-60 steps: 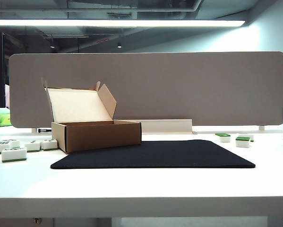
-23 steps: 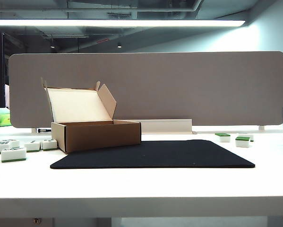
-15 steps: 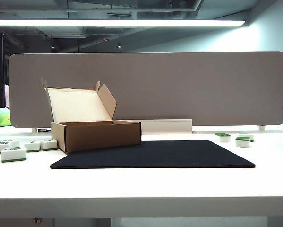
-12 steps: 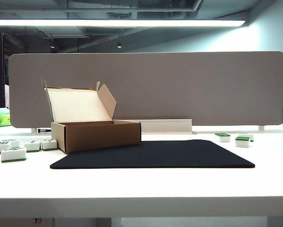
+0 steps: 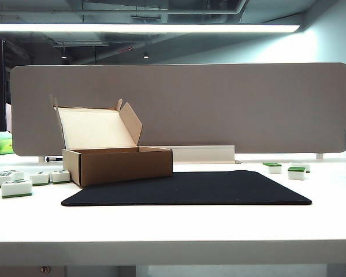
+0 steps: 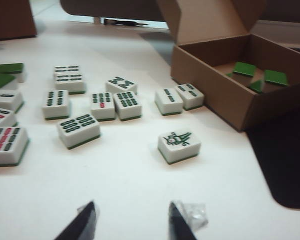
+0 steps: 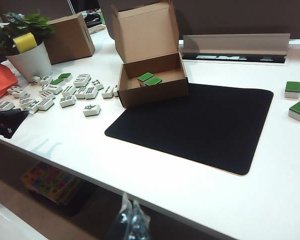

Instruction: Pick up four mahjong tiles and put them into the paper box.

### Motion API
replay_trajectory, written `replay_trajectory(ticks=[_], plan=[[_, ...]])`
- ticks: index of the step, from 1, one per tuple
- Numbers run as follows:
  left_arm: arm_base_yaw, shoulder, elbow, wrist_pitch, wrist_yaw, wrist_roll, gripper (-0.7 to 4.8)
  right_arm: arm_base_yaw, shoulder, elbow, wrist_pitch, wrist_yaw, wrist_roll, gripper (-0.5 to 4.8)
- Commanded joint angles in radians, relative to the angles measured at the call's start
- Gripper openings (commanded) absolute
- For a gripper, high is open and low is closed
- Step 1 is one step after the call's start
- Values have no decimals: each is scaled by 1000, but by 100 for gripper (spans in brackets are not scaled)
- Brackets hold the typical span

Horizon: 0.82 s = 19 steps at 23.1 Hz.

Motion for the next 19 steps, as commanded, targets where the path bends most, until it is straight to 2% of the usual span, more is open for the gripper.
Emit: replay_trajectory(ticks=[1, 10, 12, 14, 19], plan=[[-1, 0, 0, -15, 23, 4, 179, 0, -12, 2, 10, -1, -3, -1], [-1, 0, 0, -15, 23, 4, 179, 0, -12, 2, 10, -1, -3, -1], [-1, 0, 0, -15, 23, 4, 179, 0, -12, 1, 18, 2, -108, -1], [-1, 0, 0, -15, 23, 4, 179, 0, -12, -28, 92, 2, -138, -1], [-1, 0, 0, -15, 23, 4, 179, 0, -12, -200, 372, 3, -29, -1]])
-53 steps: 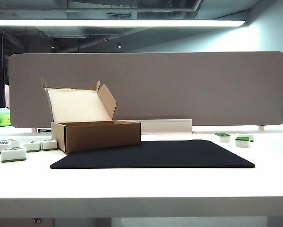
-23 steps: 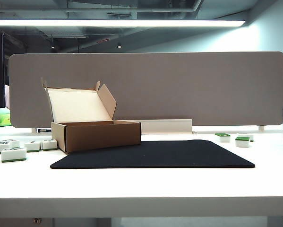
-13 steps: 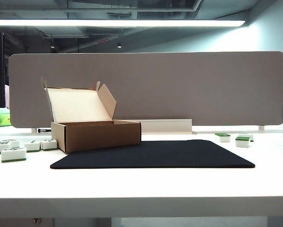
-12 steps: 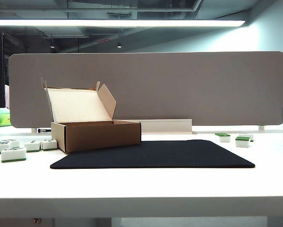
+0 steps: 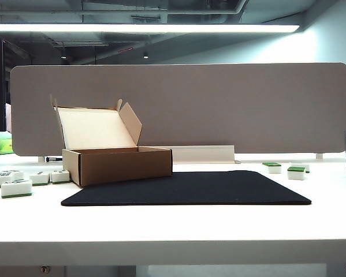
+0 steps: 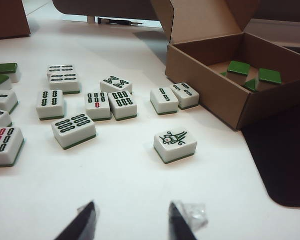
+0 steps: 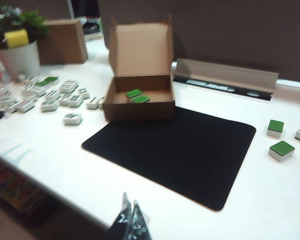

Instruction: Pick up four mahjong tiles and put them into the paper box.

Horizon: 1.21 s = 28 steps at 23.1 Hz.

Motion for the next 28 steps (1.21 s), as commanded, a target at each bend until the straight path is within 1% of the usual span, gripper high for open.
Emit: replay_trajectory(ticks=[1, 2, 4, 5, 7, 8, 9, 11, 15, 18, 20, 28], plan=[[-1, 0, 0, -13, 7, 4, 179, 0, -12, -162, 257, 4, 125, -1], [-1, 0, 0, -13, 8, 4, 179, 0, -12, -211, 306, 20, 147, -1], [-2, 0, 0, -14, 8, 4, 179, 2, -12, -327, 415, 92, 212, -1], [-2, 0, 0, -13, 8, 4, 179, 3, -12, -383, 463, 158, 241, -1], [-2, 0, 0, -13, 7, 4, 179, 3, -12, -453, 536, 253, 274, -1], [-2, 0, 0, -13, 7, 4, 179, 3, -12, -518, 606, 344, 312, -1], [-2, 0, 0, -14, 8, 4, 179, 4, -12, -573, 661, 411, 338, -1], [-2, 0, 0, -13, 7, 4, 179, 4, -13, -657, 730, 501, 345, -1], [-2, 0, 0, -13, 8, 4, 179, 13, -13, -771, 829, 599, 346, -1], [-2, 0, 0, -14, 8, 4, 179, 29, -13, -771, 776, 679, 333, -1], [-2, 0, 0, -13, 6, 4, 179, 28, -11, -770, 736, 682, 329, -1], [-2, 0, 0, -14, 5, 4, 179, 27, -13, -770, 740, 671, 329, -1]])
